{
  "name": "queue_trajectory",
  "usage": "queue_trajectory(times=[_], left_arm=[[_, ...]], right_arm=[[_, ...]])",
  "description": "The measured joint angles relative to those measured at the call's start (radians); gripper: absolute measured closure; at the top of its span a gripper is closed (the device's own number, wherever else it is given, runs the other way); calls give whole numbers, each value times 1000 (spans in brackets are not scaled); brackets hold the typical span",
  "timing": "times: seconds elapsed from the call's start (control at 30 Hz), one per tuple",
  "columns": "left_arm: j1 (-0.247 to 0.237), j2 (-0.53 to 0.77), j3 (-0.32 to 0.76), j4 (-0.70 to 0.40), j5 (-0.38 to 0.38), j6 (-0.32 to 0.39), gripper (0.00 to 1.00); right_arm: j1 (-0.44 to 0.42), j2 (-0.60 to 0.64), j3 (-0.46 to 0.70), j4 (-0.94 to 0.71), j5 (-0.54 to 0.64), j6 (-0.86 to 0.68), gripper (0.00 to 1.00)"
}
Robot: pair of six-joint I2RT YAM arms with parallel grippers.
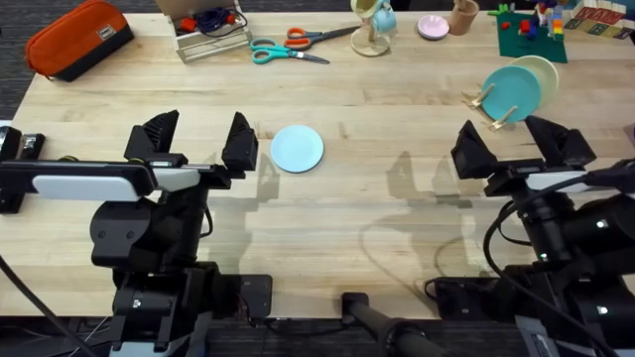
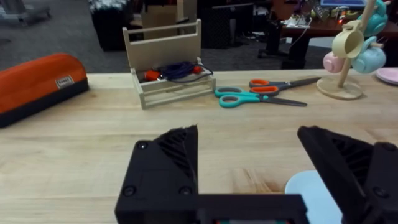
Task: Pick up the plates from the table one by one and place each into a slot on the dish rack.
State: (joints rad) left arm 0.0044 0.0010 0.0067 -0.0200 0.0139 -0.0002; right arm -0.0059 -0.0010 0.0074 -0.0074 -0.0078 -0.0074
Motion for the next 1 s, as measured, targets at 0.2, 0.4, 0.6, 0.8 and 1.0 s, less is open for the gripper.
queue_trajectory(times=[0.2,0.4,0.6,0.8,1.0], left_arm=[[0,0,0,0,0,0,7],[0,0,0,1,1,0,7],[0,0,2,15,13,0,8],[0,0,121,-186,18,0,7],[0,2,409,-419,19,2,7]], right_arm=[[-4,0,2,-19,0,0,7],[-4,0,2,-16,0,0,7],[-4,0,3,-6,0,-4,7],[-4,1,91,-91,-9,-15,7],[-4,1,330,-306,-15,-16,7]])
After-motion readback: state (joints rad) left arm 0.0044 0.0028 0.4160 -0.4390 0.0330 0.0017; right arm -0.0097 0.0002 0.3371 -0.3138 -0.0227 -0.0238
